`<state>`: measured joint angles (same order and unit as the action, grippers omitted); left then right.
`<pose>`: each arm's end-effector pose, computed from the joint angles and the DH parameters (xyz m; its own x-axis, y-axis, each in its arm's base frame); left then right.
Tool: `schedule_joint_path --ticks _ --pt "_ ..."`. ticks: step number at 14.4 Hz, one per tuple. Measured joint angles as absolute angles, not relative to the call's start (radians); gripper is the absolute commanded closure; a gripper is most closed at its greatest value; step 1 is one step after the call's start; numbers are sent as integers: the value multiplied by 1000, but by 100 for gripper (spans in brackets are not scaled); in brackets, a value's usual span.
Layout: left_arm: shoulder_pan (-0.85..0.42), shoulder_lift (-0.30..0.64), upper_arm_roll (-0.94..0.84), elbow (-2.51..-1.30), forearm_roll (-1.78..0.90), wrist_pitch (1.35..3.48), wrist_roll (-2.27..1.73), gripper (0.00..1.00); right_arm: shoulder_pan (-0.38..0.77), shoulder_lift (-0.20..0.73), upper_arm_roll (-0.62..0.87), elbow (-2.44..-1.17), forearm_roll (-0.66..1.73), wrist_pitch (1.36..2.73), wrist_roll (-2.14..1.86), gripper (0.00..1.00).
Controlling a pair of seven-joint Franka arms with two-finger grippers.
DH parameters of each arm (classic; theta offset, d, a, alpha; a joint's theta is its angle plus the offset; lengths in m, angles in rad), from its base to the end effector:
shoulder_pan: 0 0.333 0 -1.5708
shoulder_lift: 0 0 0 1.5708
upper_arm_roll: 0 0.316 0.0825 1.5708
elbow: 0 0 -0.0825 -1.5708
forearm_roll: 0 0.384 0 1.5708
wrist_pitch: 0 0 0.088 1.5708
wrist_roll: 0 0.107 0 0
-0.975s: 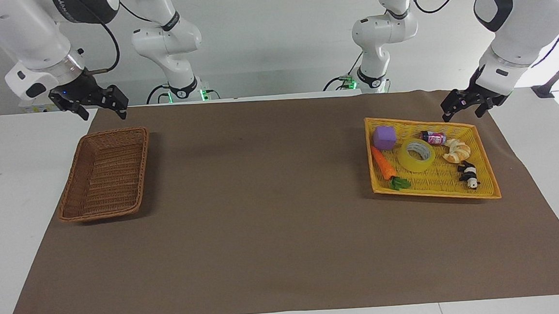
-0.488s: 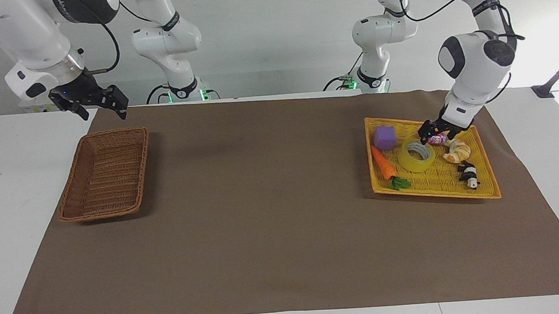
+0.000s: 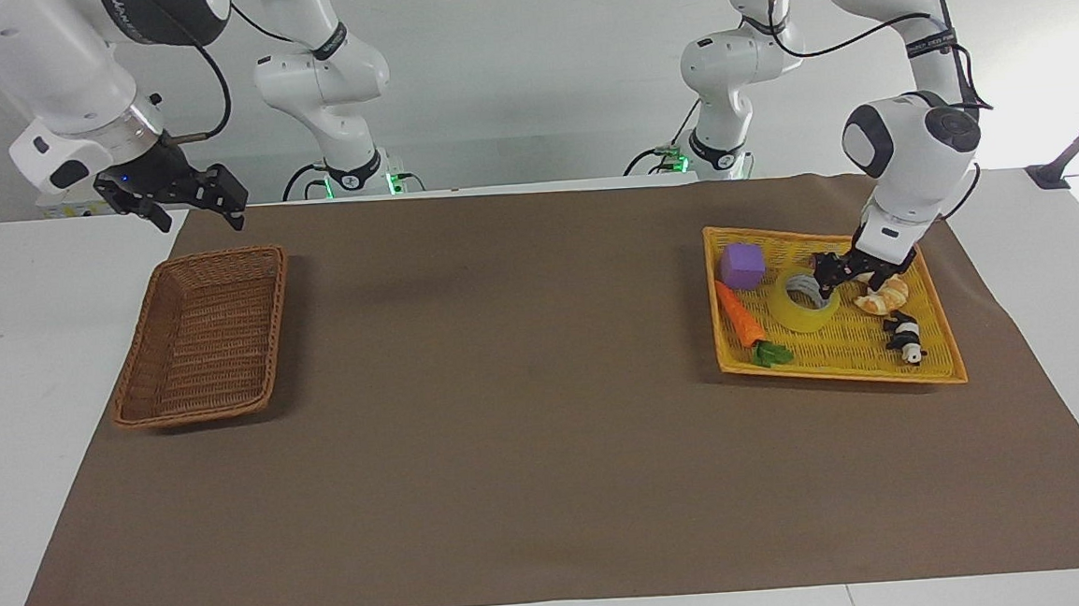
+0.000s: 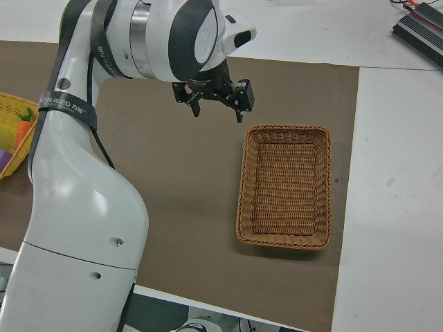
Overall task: Move tape to another basket
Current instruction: 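Reach the left gripper down into the yellow basket toward the tape roll, then grasp the yellow tape roll rim with the left gripper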
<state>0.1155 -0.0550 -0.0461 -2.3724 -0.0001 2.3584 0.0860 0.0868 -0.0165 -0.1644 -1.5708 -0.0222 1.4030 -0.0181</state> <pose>0.4940 0.0343 0.3495 0.9990 -0.0166 0.0406 -0.0164 -0.9998 -0.0060 0.5289 -0.0446 0.6200 0.9866 -0.0618 -0.1512 -0.0600 -0.9981 0.0168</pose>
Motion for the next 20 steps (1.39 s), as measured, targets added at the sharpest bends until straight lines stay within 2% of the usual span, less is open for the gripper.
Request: schedule_joint_path --ticks 6,8,10,14,15,16,18,19,20 --pt "108 -40 -61 -2380 0 2341 92 10 87 -16 -164 -1571 -22 1403 -18 0" --pt "108 -40 -61 -2381 0 2340 94 21 87 -16 -164 -1571 -22 1403 -18 1" --pt "106 -40 -62 -2385 0 2340 101 23 87 -16 -164 -1571 -22 1403 -18 0" --pt "73 -31 -63 -2416 0 2341 102 39 87 -16 -164 -1571 -22 1403 -18 1" --pt "71 -25 -63 -2418 0 2341 103 43 87 -16 -164 -1571 -22 1403 -18 1" --pt "71 -17 -63 -2418 0 2342 105 56 87 -16 -164 -1571 -22 1403 -18 1" --pt "71 -1 -61 -2418 0 2343 111 93 87 -16 -164 -1571 -22 1403 -18 0" --pt "72 2 -59 -2417 0 2344 116 100 87 -16 -164 -1571 -22 1403 -18 1" --pt "73 1 -54 -2414 0 2344 121 100 87 -16 -164 -1571 -22 1403 -18 1"
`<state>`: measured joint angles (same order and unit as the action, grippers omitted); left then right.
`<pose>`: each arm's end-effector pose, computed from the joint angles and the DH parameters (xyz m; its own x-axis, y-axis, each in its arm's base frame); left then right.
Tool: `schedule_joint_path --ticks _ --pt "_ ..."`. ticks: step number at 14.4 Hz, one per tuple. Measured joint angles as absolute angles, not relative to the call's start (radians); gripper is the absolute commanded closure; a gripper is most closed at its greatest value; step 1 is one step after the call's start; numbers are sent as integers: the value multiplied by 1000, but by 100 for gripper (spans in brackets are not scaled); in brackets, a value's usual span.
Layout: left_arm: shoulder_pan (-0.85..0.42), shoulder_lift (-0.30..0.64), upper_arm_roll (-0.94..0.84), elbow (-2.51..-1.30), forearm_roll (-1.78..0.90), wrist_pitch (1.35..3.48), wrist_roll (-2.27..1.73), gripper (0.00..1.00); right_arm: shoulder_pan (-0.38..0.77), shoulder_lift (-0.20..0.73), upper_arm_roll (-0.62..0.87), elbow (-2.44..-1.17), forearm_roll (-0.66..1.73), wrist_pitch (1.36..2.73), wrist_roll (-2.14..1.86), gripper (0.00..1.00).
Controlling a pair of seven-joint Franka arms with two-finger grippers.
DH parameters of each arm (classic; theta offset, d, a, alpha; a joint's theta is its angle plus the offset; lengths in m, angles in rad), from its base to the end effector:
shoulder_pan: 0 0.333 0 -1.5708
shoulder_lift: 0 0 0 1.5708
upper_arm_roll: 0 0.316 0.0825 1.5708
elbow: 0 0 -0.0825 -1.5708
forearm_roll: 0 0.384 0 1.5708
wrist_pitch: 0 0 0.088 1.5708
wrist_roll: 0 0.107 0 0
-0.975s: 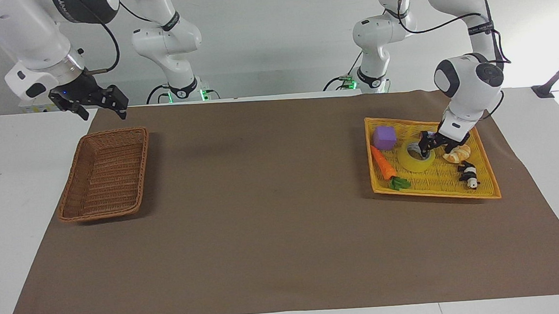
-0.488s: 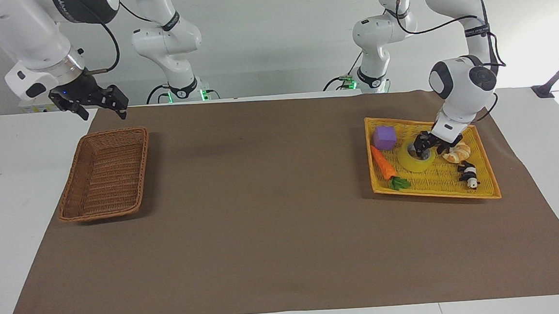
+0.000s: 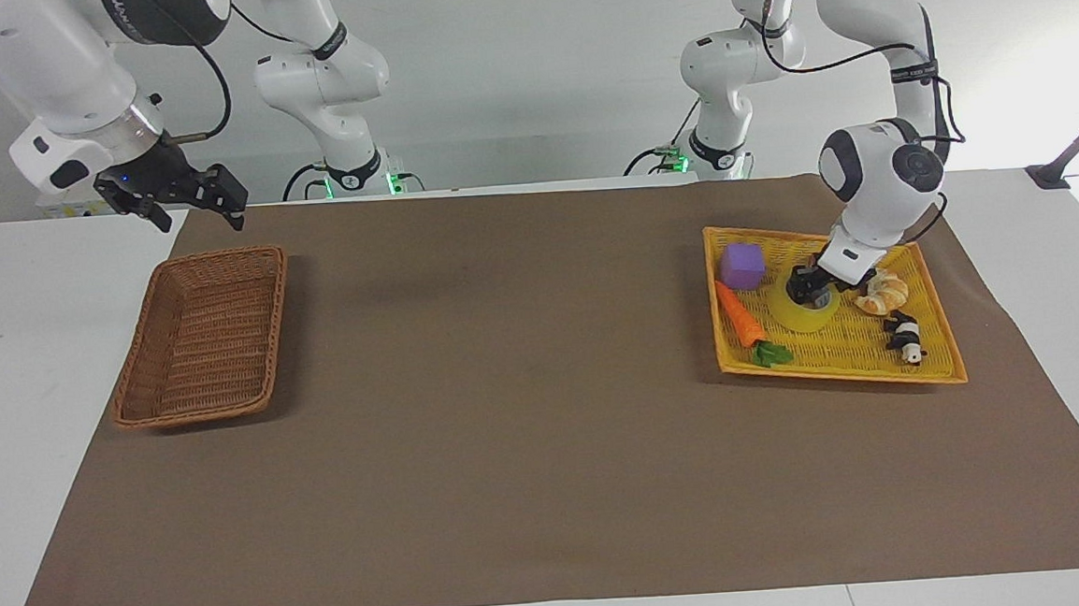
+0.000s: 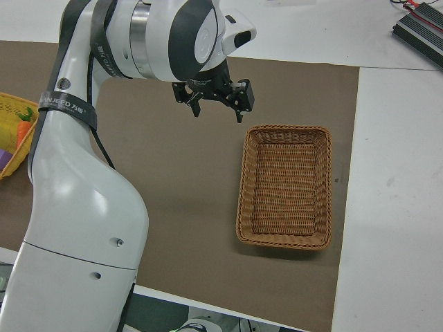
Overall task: Move tape to another basket
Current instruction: 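Grasp the yellow tape roll rim with the left gripper, then lift the tape with the left gripper while the right gripper reaches toward it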
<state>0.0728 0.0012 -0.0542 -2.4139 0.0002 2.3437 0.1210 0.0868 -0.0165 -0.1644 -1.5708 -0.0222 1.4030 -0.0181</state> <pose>0.4797 0.0089 0.3037 0.9922 -0.1024 -0.0708 -0.1021 -0.9947 0.0085 0.5289 -0.0446 0.6200 0.9866 -0.0618 -0.1512 -0.0600 -0.9981 0.0168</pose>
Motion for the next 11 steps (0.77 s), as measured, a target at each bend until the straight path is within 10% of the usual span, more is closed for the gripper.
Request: schedule_joint_path --ticks 5,11 --pt "71 5 -55 -2358 0 2302 130 100 87 -16 -164 -1571 -22 1403 -18 0" --pt "-25 45 -65 -1985 -186 1967 -26 100 87 -16 -164 -1571 -22 1403 -18 0"
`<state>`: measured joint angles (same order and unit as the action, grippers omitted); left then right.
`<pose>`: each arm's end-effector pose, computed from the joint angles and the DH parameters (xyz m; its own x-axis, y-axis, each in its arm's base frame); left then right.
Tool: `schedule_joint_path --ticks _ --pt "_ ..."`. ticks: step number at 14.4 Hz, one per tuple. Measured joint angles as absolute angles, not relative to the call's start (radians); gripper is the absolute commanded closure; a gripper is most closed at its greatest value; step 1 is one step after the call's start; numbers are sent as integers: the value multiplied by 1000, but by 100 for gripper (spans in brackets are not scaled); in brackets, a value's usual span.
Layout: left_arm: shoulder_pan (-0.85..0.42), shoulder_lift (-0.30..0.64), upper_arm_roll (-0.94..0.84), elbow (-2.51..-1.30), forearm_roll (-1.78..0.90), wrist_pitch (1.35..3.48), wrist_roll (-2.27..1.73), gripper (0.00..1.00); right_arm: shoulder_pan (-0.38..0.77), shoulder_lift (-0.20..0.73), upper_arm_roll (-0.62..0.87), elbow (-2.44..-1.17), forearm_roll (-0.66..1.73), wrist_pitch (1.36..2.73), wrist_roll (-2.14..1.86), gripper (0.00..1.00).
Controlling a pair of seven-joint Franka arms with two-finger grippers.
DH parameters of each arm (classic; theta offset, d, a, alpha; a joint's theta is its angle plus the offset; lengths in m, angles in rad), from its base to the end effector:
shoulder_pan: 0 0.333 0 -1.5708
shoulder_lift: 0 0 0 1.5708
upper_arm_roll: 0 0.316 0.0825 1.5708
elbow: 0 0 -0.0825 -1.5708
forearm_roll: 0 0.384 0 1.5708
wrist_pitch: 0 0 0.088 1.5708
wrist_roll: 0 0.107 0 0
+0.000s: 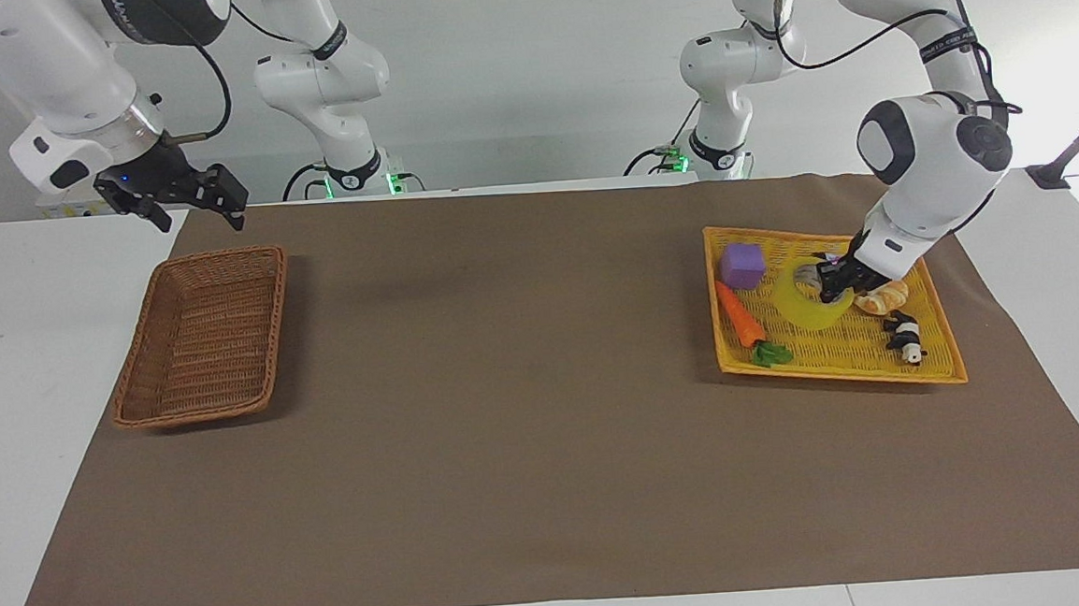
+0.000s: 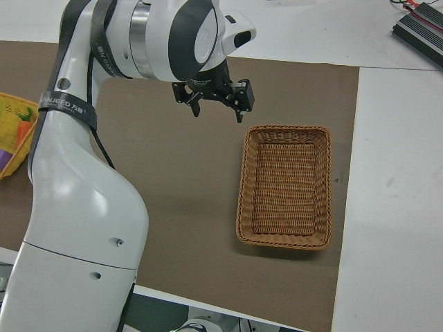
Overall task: Move tape to another basket
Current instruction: 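Lift the tape with the left gripper while the right gripper reaches toward it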
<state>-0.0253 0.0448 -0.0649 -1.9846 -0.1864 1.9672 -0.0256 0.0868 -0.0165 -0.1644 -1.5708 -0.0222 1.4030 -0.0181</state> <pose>0.5558 -0.0620 0.4378 0.9973 0.0067 -0.0726 0.0188 -0.9857 0.1672 0.5289 -0.0446 0.6200 0.9866 -0.0618 -0.1512 -0.0600 -0.9981 0.0168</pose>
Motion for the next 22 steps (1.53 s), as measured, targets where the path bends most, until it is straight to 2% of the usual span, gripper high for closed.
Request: schedule_joint_path --ticks 5,8,16,19,22 --pt "-307 56 -76 -1910 -279 1970 -397 100 87 -16 -164 -1571 -22 1403 -18 0" --pt "-407 57 -78 -1887 -393 2058 -494 100 87 -16 -164 -1571 -22 1403 -18 1" --pt "-424 64 -67 -1874 -406 2087 -515 100 89 -16 -163 -1571 -5 1401 -69 1" --pt "-429 64 -69 -1874 -406 2087 -515 100 85 -18 -166 -1590 203 1450 -154 1" --pt "-428 65 -65 -1876 -406 2086 -515 100 84 -24 -169 -1679 478 1539 -163 1"
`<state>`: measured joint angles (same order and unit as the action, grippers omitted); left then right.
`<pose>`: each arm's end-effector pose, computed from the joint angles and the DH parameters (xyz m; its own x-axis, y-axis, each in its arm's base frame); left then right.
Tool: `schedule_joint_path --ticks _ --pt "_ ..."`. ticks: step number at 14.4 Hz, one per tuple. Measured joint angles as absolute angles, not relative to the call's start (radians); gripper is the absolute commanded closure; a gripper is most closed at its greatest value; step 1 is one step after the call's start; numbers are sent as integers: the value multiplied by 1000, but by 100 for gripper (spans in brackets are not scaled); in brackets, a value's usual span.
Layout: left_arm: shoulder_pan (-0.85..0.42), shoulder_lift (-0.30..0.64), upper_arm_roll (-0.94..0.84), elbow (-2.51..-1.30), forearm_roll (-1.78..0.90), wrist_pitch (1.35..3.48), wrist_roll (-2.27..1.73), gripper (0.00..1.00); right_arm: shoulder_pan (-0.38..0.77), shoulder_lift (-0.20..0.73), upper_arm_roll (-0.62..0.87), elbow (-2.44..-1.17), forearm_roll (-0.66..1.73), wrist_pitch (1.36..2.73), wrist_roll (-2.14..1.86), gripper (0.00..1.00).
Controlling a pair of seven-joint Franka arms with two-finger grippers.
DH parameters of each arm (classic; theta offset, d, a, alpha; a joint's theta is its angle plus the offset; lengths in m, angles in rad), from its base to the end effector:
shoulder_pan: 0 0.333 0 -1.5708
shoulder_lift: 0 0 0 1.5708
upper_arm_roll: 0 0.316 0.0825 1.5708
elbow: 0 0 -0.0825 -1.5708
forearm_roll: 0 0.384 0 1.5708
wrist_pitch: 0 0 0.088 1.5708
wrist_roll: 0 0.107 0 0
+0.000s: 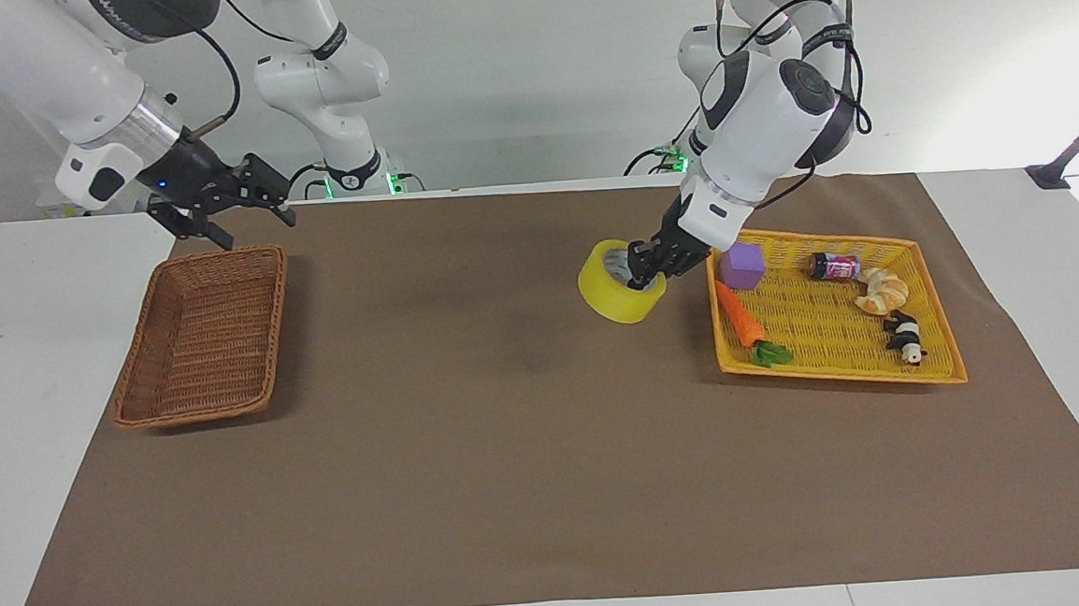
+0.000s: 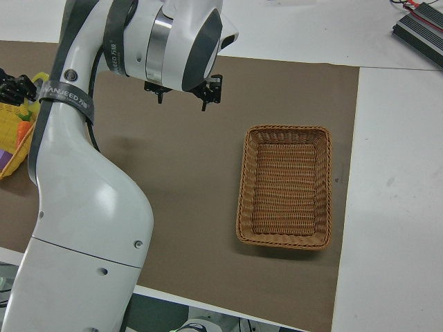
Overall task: Move tape to another basket
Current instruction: 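Lift the tape with the left gripper while the right gripper reaches toward it, then close the right gripper on the tape rim beside the left gripper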
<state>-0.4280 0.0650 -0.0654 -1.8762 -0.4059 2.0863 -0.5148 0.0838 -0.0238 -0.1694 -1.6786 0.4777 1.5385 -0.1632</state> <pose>0.5148 -0.2983 0.4917 0.9797 0.1788 -0.0904 0.1998 -0.9047 0.3762 0.5429 0.0030 0.5966 0.9966 0.0742 -0.0362 0.0482 -0.8793 -0.4738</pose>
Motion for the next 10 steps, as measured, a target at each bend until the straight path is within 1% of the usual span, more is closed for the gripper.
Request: schedule_joint_path --ticks 2,4,7,10 --pt "-428 66 -63 -1877 -406 2086 -515 100 86 -24 -166 -1759 690 1616 -166 0" --pt "-428 67 -64 -1877 -406 2086 -515 100 110 -18 -162 -1822 851 1733 -198 0" --pt "-429 67 -65 -1877 -406 2086 -516 100 241 23 -156 -1861 1017 1901 -209 0" --pt "-429 67 -65 -1878 -406 2080 -516 100 395 103 -150 -1867 1142 2072 -210 0"
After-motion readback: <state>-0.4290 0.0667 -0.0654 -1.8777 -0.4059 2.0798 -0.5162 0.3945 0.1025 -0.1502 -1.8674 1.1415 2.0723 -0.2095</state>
